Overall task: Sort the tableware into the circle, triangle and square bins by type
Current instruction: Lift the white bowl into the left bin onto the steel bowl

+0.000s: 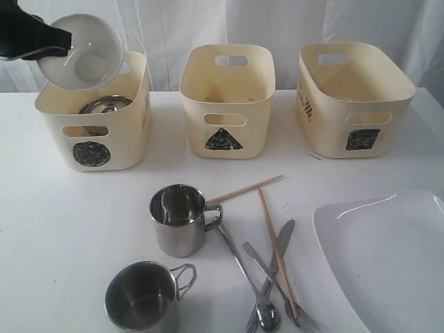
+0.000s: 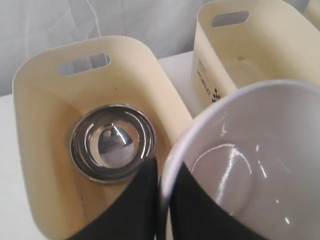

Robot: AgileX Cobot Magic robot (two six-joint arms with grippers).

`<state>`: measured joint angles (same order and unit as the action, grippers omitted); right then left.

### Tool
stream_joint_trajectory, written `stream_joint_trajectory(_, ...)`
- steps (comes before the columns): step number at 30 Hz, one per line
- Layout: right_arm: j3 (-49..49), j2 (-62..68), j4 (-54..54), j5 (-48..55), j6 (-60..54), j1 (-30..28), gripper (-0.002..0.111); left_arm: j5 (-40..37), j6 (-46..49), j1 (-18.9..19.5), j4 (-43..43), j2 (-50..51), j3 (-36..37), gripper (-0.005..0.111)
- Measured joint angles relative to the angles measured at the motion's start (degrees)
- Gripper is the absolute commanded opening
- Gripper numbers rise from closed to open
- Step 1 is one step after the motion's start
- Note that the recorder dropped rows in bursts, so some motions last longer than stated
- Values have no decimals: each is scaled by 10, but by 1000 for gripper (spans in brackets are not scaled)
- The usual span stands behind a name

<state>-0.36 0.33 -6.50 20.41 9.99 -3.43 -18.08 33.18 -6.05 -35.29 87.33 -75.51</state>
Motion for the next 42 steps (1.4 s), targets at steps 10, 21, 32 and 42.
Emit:
stream_joint_trajectory(10,0,0,0,0,0,0,0,-21,1,0,26,150,-163,0)
stream_joint_trajectory(21,0,0,0,0,0,0,0,-49,-65,11,139,261,-254,0)
stream_joint_trajectory(32,0,0,0,0,0,0,0,-53,-87,12,154,337,-287,0)
stream_joint_trajectory(42,0,0,0,0,0,0,0,-41,-88,22,154,352,-289,0)
